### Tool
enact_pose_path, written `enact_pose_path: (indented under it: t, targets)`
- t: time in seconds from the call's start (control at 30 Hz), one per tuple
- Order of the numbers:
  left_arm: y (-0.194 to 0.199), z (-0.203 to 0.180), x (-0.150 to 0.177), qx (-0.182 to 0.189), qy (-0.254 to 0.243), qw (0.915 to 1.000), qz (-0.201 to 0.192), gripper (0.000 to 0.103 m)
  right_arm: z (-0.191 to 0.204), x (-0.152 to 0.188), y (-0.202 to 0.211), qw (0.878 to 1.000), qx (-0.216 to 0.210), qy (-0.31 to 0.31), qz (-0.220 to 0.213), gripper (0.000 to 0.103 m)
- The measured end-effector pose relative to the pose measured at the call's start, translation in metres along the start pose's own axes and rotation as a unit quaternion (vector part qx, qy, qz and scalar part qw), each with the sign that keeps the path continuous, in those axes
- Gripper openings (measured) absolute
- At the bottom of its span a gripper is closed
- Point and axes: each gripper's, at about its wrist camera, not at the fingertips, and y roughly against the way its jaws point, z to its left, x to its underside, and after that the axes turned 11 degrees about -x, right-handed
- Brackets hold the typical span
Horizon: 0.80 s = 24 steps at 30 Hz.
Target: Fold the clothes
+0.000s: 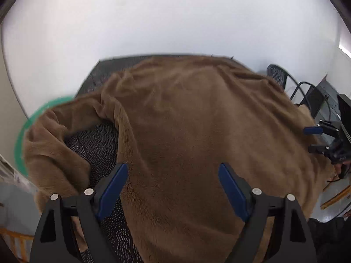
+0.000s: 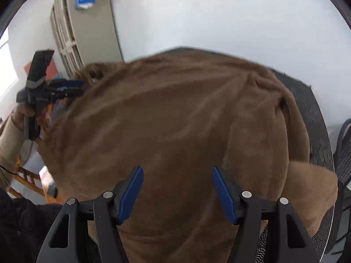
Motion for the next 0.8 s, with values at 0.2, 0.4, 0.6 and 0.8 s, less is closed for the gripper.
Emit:
enact_pose_path:
  t: [0.2,0.4,0.6,0.8]
  targets:
    - [-0.028,0.042,0.005,0.029,0.078,0.9951,0.055,0.087,-0.040,0.025,0.001,0.998,0.014,-0.050,0.037,0.067]
    - [-0.038,0.084,-0.016,0.051,0.167,0.9833,0.051,0.088,-0.073,-0.014,0.012,0.987,-0.085,-0.133,-0.014,0.067]
    - [-0.064,0.090,-0.046,0.019,0.184,0.9809,0.060,0.088,-0.160,-0.071,0.000,0.935,-0.174,-0.292,-0.097,0.069]
    - [-0.088,0.101,-0.065,-0.022,0.203,0.9761,0.075,0.088,-0.234,-0.101,-0.048,0.896,-0.158,-0.404,-0.099,0.069]
